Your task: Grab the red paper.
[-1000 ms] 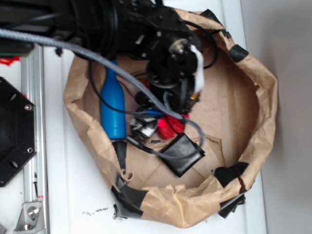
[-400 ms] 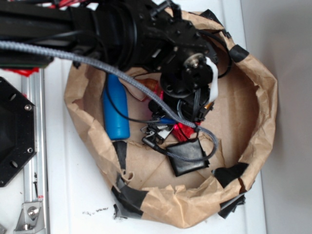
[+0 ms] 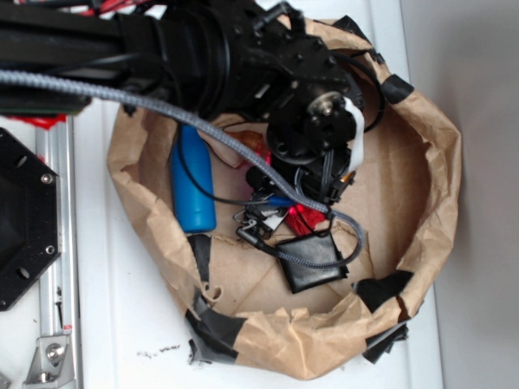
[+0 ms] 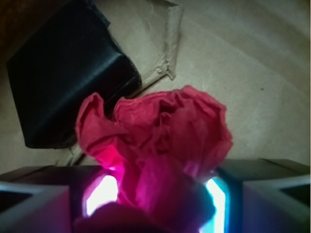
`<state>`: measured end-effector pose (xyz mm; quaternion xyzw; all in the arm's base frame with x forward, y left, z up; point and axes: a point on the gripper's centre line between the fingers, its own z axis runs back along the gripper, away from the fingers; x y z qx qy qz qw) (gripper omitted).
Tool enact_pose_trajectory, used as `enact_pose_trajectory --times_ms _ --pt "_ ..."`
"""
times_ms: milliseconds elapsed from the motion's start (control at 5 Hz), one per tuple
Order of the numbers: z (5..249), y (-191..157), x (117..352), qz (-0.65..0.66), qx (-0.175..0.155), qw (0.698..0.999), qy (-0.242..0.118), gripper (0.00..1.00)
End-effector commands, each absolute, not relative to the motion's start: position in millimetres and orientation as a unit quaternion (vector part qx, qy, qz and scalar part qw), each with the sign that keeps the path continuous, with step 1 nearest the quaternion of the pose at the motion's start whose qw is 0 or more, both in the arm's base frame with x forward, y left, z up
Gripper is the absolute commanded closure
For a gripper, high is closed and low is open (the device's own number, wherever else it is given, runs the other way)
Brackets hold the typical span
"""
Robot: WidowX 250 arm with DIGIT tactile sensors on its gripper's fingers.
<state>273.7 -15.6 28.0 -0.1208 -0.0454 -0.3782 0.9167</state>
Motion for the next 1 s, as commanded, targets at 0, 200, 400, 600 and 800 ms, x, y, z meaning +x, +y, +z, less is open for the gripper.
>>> enact_pose_trajectory --times_ms 0,200,400,600,800 --pt "109.9 -24.7 260.2 -0.326 -0.127 0.934 -0.063 1.00" --pt "136.0 -16.4 262.1 -0.226 -0.090 0.966 -0.091 1.00" --pt "149.3 -8.2 261.9 -0.184 -0.083 0.974 -0.100 1.00" --pt "157.6 -8.0 262.2 -0.156 -0.073 0.979 -0.107 1.00" --pt "149.0 -6.1 266.3 -0.151 -0.071 0.981 -0.094 1.00"
